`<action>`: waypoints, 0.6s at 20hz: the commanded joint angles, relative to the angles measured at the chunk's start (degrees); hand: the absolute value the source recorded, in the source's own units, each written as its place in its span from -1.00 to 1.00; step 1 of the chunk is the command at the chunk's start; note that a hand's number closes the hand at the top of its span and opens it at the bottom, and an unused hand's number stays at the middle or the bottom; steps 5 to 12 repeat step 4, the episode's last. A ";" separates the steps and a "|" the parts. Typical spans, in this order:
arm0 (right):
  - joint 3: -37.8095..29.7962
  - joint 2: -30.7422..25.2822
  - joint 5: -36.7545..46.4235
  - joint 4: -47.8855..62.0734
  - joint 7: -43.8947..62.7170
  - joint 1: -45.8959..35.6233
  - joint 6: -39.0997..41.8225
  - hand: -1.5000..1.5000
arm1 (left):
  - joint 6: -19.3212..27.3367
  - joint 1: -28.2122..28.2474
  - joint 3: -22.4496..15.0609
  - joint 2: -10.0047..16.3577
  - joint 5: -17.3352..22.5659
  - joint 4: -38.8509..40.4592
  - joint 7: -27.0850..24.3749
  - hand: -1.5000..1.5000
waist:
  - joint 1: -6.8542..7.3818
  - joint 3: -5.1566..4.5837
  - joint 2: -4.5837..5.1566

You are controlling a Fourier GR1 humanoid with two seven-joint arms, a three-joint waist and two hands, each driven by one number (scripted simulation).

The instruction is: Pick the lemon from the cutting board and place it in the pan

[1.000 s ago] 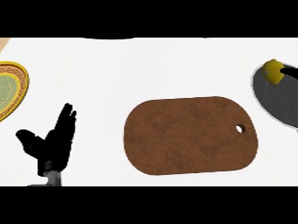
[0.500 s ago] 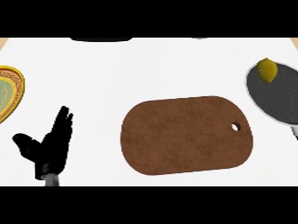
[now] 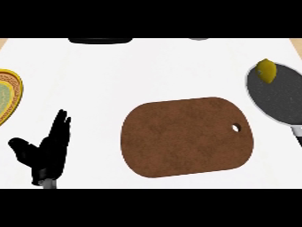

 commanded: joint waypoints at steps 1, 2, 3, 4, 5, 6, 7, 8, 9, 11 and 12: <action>0.93 1.74 -1.86 -3.22 -1.62 2.67 0.66 -1.00 | -0.26 -0.08 0.41 -1.22 0.56 4.47 0.13 0.00 | -0.51 -0.46 0.25; 0.28 -1.55 -2.71 -3.09 0.12 3.03 3.46 -1.00 | 1.18 1.77 -2.01 -2.11 -1.37 1.77 1.42 0.00 | -0.52 -0.45 0.21; 1.40 3.08 -2.49 -4.63 -0.28 4.04 -0.80 -1.00 | -0.29 1.35 -0.96 -1.45 -0.31 3.00 0.72 0.00 | -0.59 -0.48 0.17; 0.45 -0.55 -3.48 -4.58 0.21 5.40 2.26 -1.00 | -1.27 -1.00 0.80 -0.96 0.20 7.52 -1.73 0.00 | -0.90 -0.49 0.22; 0.45 -0.55 -3.48 -4.58 0.21 5.40 2.26 -1.00 | -1.27 -1.00 0.80 -0.96 0.20 7.52 -1.73 0.00 | -0.90 -0.49 0.22; 0.45 -0.55 -3.48 -4.58 0.21 5.40 2.26 -1.00 | -1.27 -1.00 0.80 -0.96 0.20 7.52 -1.73 0.00 | -0.90 -0.49 0.22; 0.45 -0.55 -3.48 -4.58 0.21 5.40 2.26 -1.00 | -1.27 -1.00 0.80 -0.96 0.20 7.52 -1.73 0.00 | -0.90 -0.49 0.22; 0.45 -0.55 -3.48 -4.58 0.21 5.40 2.26 -1.00 | -1.27 -1.00 0.80 -0.96 0.20 7.52 -1.73 0.00 | -0.90 -0.49 0.22; 0.45 -0.55 -3.48 -4.58 0.21 5.40 2.26 -1.00 | -1.27 -1.00 0.80 -0.96 0.20 7.52 -1.73 0.00 | -0.90 -0.49 0.22; 0.45 -0.55 -3.48 -4.58 0.21 5.40 2.26 -1.00 | -1.27 -1.00 0.80 -0.96 0.20 7.52 -1.73 0.00 | -0.90 -0.49 0.22; 0.45 -0.55 -3.48 -4.58 0.21 5.40 2.26 -1.00 | -1.27 -1.00 0.80 -0.96 0.20 7.52 -1.73 0.00 | -0.90 -0.49 0.22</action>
